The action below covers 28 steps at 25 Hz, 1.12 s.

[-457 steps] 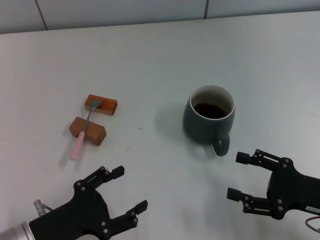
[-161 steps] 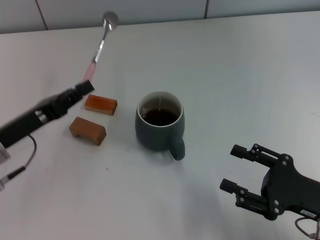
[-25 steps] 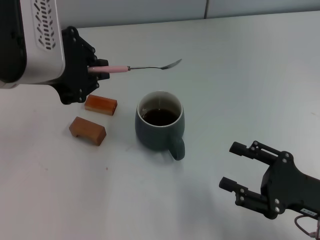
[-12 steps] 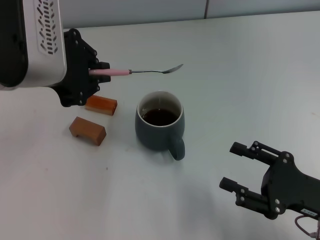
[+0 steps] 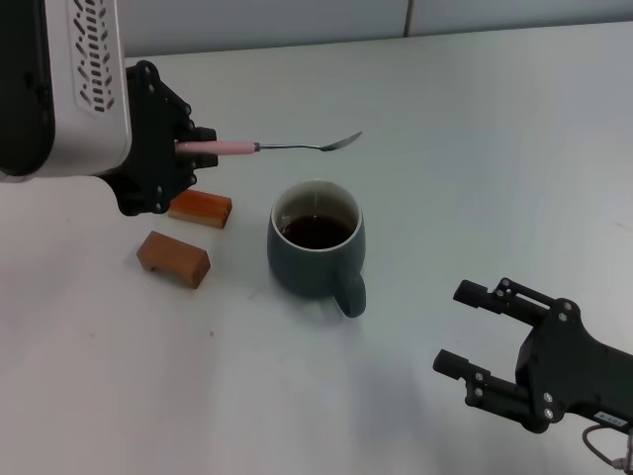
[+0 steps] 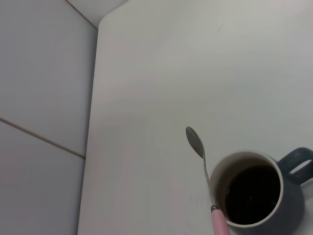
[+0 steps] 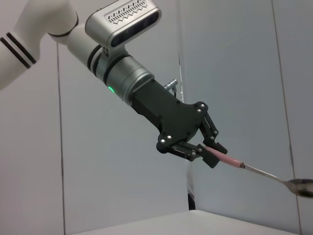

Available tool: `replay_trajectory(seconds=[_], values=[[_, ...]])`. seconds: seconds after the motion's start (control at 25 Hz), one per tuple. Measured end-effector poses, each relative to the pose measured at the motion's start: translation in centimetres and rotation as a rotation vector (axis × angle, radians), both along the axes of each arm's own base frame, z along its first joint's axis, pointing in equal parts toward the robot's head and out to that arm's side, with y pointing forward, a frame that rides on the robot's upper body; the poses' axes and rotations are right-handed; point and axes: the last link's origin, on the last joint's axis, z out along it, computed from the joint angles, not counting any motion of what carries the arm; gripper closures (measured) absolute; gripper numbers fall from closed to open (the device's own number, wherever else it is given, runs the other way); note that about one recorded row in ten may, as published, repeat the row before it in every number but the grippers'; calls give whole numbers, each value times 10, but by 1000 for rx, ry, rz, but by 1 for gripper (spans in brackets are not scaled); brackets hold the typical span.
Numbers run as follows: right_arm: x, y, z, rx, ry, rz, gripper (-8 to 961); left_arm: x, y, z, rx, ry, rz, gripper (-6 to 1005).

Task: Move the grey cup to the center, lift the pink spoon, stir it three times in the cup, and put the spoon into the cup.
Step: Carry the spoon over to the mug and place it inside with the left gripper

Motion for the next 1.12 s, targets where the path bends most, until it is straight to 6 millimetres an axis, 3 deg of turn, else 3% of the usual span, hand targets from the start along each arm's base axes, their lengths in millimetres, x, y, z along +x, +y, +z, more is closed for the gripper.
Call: replay_trajectory(seconds=[1.12], values=[[0,0,-1,2,-3,-2,241,14,0,-18,-40,247,-54,869]])
